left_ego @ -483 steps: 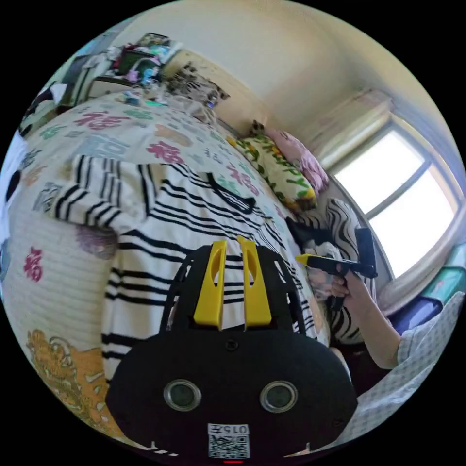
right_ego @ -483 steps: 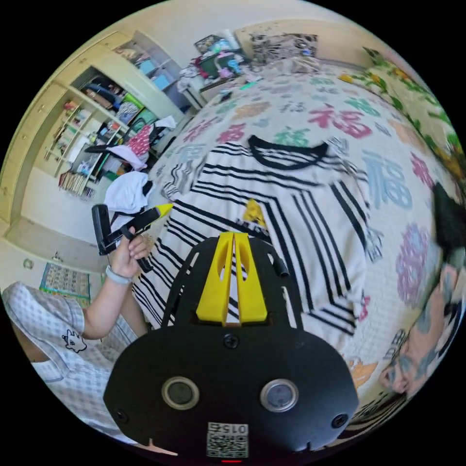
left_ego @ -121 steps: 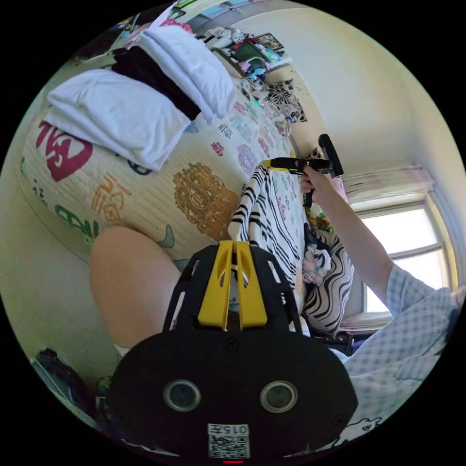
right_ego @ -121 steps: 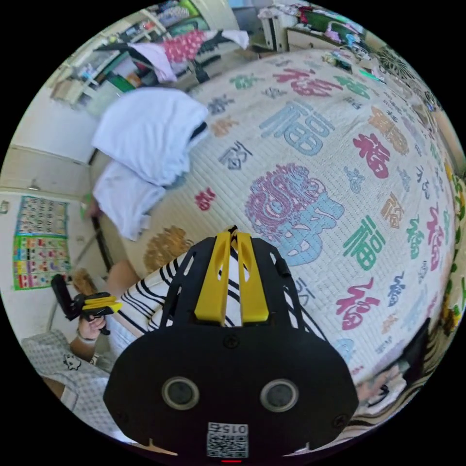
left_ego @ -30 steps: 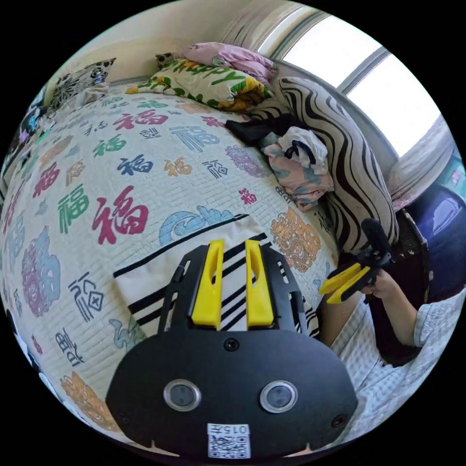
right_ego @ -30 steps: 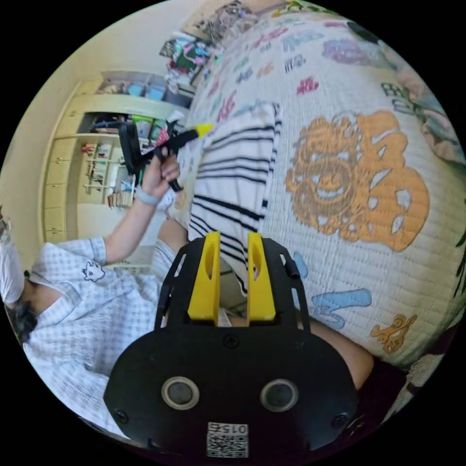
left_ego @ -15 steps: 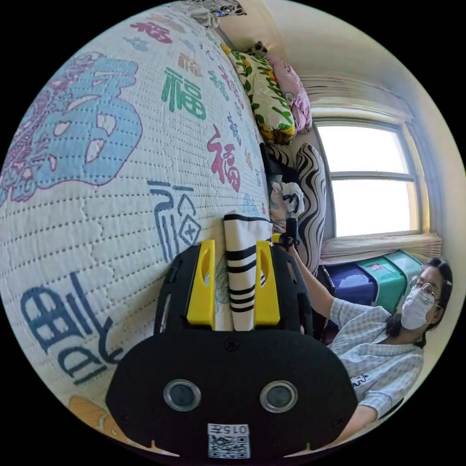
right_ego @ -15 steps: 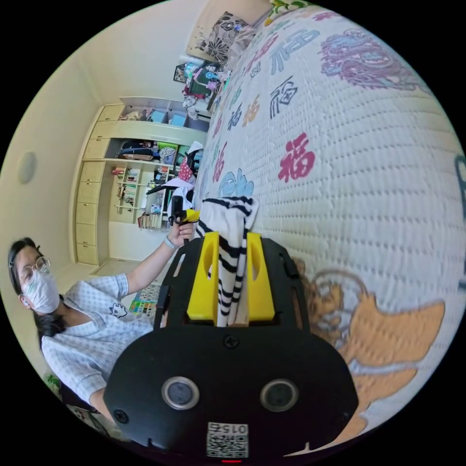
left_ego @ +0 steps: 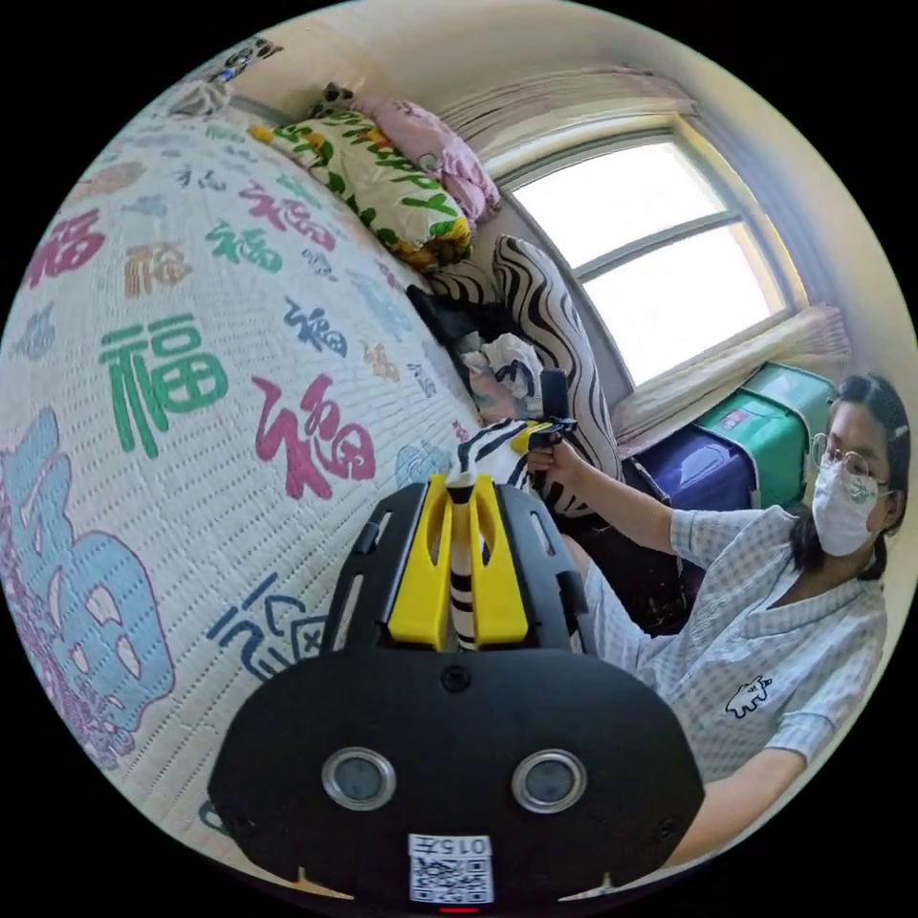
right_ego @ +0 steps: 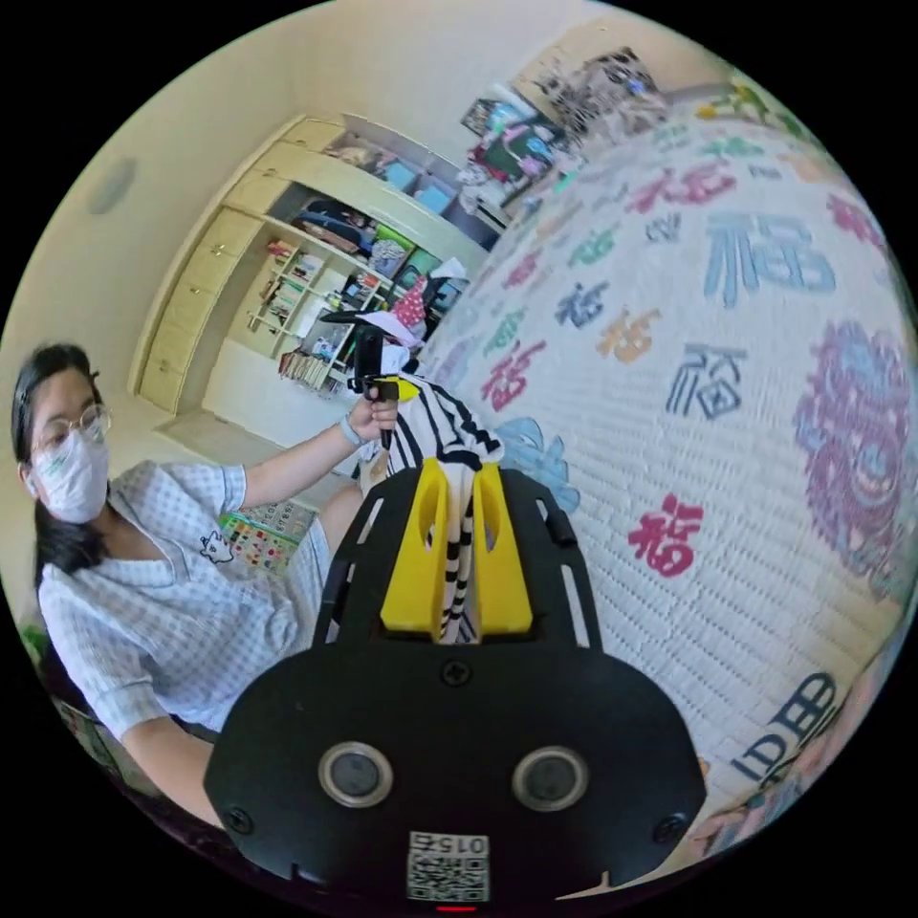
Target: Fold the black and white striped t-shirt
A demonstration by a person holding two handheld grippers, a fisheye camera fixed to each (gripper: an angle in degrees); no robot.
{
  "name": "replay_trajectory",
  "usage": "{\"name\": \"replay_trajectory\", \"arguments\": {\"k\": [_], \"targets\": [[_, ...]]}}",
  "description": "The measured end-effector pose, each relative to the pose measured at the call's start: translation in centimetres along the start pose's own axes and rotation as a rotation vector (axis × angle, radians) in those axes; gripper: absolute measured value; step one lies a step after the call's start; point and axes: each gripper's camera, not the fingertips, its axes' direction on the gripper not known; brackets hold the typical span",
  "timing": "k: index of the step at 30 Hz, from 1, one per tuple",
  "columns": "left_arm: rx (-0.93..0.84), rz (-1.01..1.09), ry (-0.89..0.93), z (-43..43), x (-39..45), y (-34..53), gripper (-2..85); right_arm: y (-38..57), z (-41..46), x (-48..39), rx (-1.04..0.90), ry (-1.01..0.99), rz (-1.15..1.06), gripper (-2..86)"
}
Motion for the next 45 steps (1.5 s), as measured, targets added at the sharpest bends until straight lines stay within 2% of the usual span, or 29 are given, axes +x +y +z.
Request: {"name": "replay_trajectory", "arguments": {"k": [2, 5, 10, 16, 23, 29, 33, 36, 38, 41, 43, 45], "targets": [[0.016, 0.099, -0.059, -1.3, 3.4, -0.1, 0.1, 0.1, -0.2, -2.3, 0.027, 0.03, -0.083, 4.8], [-0.038, 0.203, -0.147, -1.3, 7.5, 0.9, 0.2, 0.7, 0.7, -5.8, -0.04, 0.143, -0.179, 4.7], [-0.1, 0.336, -0.182, -1.0, 13.8, 6.4, 0.5, 5.3, 3.4, -11.7, -0.127, 0.228, -0.32, 4.6], [-0.242, 0.396, -0.258, 1.5, 20.0, 15.8, 0.8, 13.5, 9.3, -17.9, -0.249, 0.404, -0.48, 4.3], [-0.441, 0.364, -0.425, 7.4, 21.7, 24.1, 2.3, 19.4, 17.4, -18.7, -0.494, 0.648, -0.563, 5.0], [-0.42, 0.269, -0.477, 5.5, 22.5, 26.0, 4.9, 20.5, 16.8, -16.8, -0.504, 0.612, -0.426, 6.6], [-0.398, 0.143, -0.51, 2.2, 22.7, 26.4, 4.8, 22.0, 13.6, -13.9, -0.537, 0.621, -0.214, 5.5], [-0.217, 0.033, -0.355, -0.4, 23.7, 24.9, 5.0, 21.6, 10.4, -13.2, -0.349, 0.455, -0.096, 4.0], [-0.129, -0.034, -0.162, 0.6, 23.3, 23.3, 5.0, 20.7, 9.6, -12.4, -0.225, 0.303, -0.062, 2.7], [-0.227, -0.114, -0.125, 4.5, 20.8, 22.1, 3.3, 18.7, 10.8, -9.1, -0.186, 0.148, 0.054, 0.3], [-0.314, -0.18, -0.161, 6.1, 18.4, 22.6, 0.9, 18.4, 13.0, -5.4, -0.311, 0.1, 0.164, -0.4], [-0.323, -0.248, -0.12, 5.9, 16.2, 23.6, -0.2, 19.2, 14.1, -2.6, -0.389, 0.093, 0.252, -0.6]]}}
